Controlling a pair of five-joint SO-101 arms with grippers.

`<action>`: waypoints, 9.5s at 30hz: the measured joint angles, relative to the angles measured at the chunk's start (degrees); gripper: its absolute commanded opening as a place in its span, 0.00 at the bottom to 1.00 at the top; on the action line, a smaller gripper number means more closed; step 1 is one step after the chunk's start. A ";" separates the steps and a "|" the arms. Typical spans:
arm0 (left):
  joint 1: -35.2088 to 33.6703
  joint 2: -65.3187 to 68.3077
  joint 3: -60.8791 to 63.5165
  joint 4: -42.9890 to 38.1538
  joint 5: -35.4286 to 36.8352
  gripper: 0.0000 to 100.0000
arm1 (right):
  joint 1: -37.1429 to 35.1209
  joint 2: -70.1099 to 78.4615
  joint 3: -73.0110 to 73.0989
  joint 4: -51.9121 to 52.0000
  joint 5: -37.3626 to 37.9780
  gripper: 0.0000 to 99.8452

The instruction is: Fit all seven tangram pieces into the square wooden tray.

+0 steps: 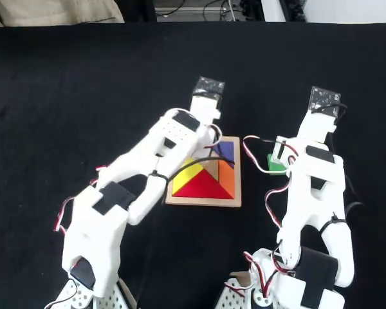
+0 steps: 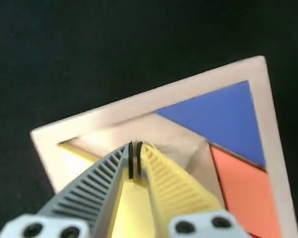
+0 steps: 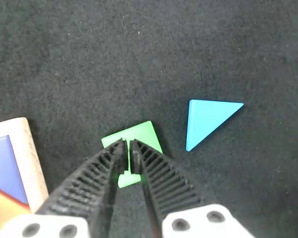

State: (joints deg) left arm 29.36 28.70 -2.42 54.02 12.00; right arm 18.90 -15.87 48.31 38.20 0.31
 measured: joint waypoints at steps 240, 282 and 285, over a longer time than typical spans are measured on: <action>-37.19 -56.62 68.48 -23.47 -6.51 0.19 | -36.13 20.57 -19.25 10.46 22.59 0.05; -37.19 -56.62 68.48 -23.47 -6.51 0.19 | -32.70 9.05 -18.02 20.66 19.69 0.01; -37.19 -56.62 68.48 -23.47 -6.51 0.19 | -32.18 5.54 -13.98 21.36 19.87 0.01</action>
State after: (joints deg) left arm -7.82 -27.91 66.07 30.55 5.49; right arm -13.27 -10.33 34.33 59.56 20.18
